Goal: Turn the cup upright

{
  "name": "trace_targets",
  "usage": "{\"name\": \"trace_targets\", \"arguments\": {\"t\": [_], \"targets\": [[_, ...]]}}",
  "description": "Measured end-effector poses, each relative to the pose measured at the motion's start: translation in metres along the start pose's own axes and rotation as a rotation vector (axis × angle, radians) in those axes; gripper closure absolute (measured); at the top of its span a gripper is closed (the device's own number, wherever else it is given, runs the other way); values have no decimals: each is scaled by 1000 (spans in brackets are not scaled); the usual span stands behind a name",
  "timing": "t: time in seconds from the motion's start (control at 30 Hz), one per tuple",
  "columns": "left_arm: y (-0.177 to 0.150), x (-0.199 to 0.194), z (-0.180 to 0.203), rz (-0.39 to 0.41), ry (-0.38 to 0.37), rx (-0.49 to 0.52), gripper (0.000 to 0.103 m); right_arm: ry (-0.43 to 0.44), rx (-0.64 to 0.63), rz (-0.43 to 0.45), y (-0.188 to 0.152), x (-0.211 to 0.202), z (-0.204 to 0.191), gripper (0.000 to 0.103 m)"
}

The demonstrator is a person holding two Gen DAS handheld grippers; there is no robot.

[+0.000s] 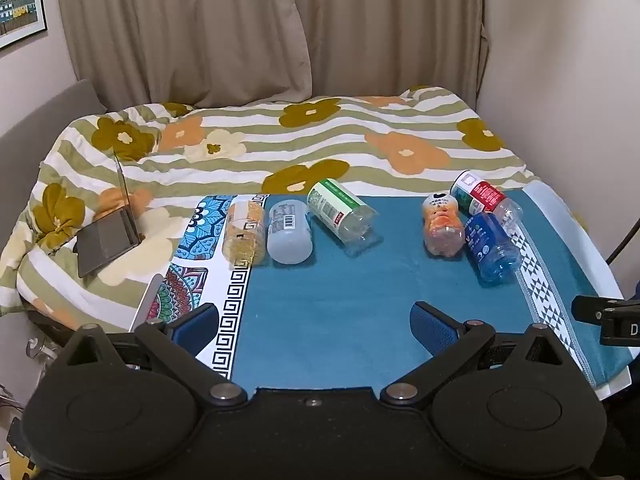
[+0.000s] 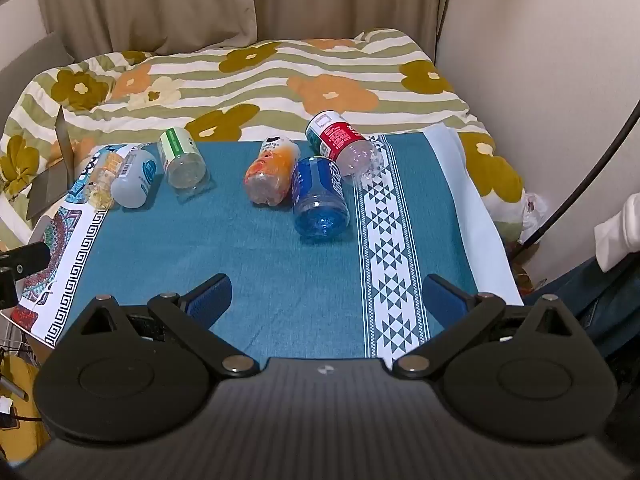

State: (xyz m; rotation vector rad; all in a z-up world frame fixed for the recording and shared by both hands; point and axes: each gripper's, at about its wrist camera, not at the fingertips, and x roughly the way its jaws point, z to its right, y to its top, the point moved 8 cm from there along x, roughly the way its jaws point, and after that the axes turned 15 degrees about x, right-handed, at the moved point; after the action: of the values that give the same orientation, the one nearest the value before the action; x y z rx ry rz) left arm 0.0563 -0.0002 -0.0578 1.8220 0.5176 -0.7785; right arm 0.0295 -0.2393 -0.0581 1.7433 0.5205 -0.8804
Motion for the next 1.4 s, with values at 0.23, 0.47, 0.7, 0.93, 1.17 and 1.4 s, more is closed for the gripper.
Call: {"name": "trace_targets", "arguments": {"t": [0.23,0.47,0.7,0.93,1.17,1.4], "targets": [[3,7,-1,-16,-27,-16,0,-1,4,-2,-1,-1,1,0],[6,-5,3,13,1,0,0,-5,-5,3,-3,-5,-2,0],[2,-6,2,15,-1,-5,0,-4,-5,2,-5,-7,-1,0],[0,-10,-2,22,4,-3,0,2,-7,5,-8,-11,-3,0],[-2,-13,-5,24,9,-4,0,5,-7,9,-9,-12,-7,0],[-2,-13,-5,25,8,-5,0,8,-6,11,-9,-12,-6,0]]}}
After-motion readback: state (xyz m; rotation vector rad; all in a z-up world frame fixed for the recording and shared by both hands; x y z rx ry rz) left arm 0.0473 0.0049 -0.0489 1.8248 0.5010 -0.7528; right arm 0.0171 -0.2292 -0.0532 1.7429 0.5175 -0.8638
